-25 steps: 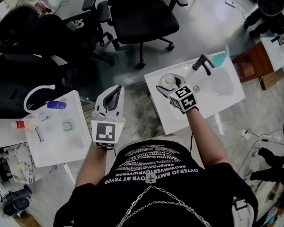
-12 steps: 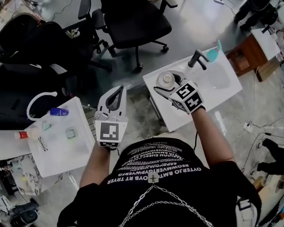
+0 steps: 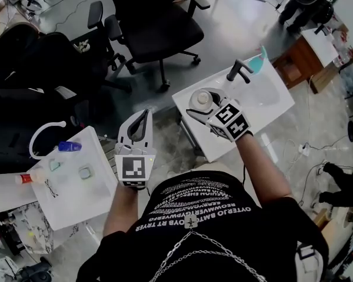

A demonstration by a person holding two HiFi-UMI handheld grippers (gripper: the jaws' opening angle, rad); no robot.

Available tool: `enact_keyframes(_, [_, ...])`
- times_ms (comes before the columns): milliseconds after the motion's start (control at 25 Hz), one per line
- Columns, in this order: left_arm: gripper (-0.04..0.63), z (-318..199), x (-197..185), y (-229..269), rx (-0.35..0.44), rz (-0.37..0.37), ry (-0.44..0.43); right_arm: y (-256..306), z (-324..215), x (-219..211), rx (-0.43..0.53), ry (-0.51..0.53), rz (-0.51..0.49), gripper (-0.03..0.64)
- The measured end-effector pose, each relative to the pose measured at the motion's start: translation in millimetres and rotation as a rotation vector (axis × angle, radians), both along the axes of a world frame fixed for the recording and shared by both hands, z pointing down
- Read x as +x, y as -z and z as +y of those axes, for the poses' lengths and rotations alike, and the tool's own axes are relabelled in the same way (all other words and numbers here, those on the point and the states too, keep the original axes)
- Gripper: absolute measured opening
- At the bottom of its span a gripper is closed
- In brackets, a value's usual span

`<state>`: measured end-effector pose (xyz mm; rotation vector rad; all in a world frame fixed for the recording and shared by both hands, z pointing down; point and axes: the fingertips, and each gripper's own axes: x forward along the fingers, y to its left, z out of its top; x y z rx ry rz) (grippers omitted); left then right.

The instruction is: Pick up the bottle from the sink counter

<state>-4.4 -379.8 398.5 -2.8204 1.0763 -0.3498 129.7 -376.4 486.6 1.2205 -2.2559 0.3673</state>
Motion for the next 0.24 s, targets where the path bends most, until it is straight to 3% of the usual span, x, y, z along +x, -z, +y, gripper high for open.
enact_keyframes(240, [0.005,-14.5,5.0,-14.5,-0.020,-0.002,-0.015,-7.3,-10.9,-0.7,0.002,-0.007,0.008,0.333])
